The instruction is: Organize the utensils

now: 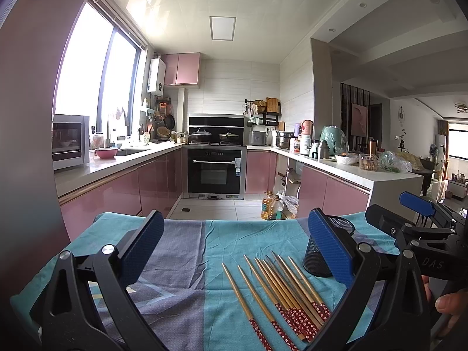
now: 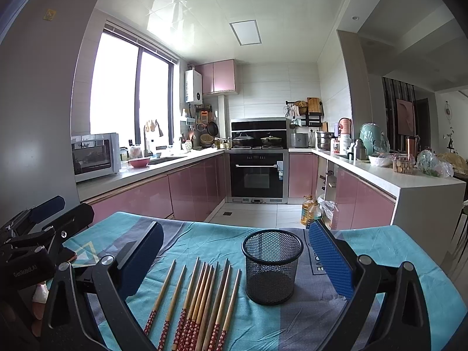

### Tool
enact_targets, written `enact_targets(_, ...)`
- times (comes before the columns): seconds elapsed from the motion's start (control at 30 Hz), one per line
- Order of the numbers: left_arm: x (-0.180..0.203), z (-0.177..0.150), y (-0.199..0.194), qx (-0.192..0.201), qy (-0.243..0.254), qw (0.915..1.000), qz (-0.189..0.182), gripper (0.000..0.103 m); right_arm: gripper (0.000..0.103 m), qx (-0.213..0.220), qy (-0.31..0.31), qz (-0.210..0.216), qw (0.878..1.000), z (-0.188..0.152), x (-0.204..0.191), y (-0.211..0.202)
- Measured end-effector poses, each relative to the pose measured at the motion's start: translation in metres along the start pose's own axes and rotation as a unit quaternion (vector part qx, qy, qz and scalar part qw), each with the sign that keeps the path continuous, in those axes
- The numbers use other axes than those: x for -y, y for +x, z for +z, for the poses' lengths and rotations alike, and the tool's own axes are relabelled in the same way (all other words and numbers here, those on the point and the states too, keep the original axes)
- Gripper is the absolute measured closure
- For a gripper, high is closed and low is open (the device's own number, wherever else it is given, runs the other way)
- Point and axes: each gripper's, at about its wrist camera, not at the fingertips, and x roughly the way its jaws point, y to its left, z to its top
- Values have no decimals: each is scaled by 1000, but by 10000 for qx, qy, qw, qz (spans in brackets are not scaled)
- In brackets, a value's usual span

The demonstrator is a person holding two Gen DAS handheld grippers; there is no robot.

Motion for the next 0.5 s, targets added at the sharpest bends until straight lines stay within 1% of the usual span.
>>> enact_targets(0.5,2,2,-3,-6,-5,10000,-3,6,6,6,11,-18,10000,0,0,0)
